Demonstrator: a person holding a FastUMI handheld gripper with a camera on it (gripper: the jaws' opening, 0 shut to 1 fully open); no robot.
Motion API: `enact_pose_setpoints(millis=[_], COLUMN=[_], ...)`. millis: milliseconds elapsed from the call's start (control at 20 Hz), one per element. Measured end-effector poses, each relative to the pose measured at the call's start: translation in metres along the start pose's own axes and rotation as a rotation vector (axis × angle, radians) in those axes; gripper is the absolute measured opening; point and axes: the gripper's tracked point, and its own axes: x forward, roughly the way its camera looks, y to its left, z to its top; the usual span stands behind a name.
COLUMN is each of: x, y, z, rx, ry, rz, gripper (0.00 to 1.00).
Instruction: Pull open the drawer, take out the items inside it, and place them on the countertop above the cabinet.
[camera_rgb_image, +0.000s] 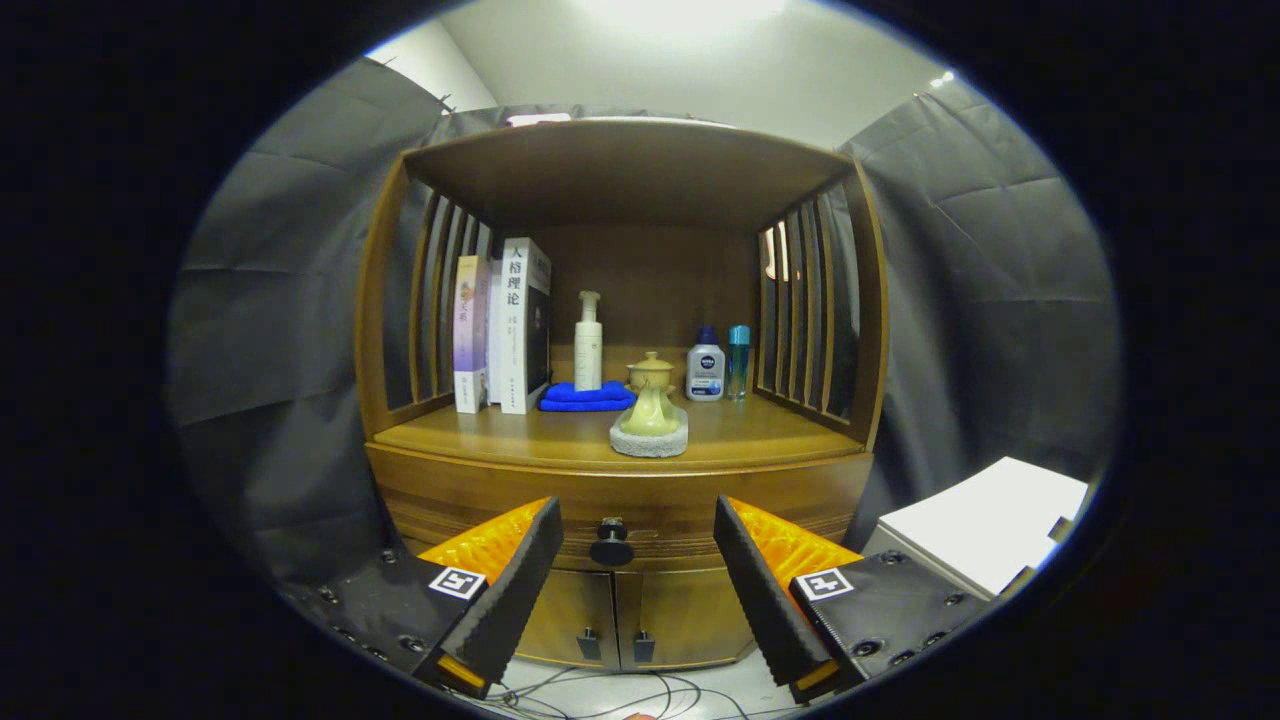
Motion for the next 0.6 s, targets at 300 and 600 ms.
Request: enact_pose_setpoints(millis=[300,600], x=[-0.056,-0.074], y=[-0.008,-0.015], z=[0.029,0.024], rx=[0.001,-0.006], ry=[-0.011,0.026], rz=[-0.019,-0.041], gripper=[0.97,0.97])
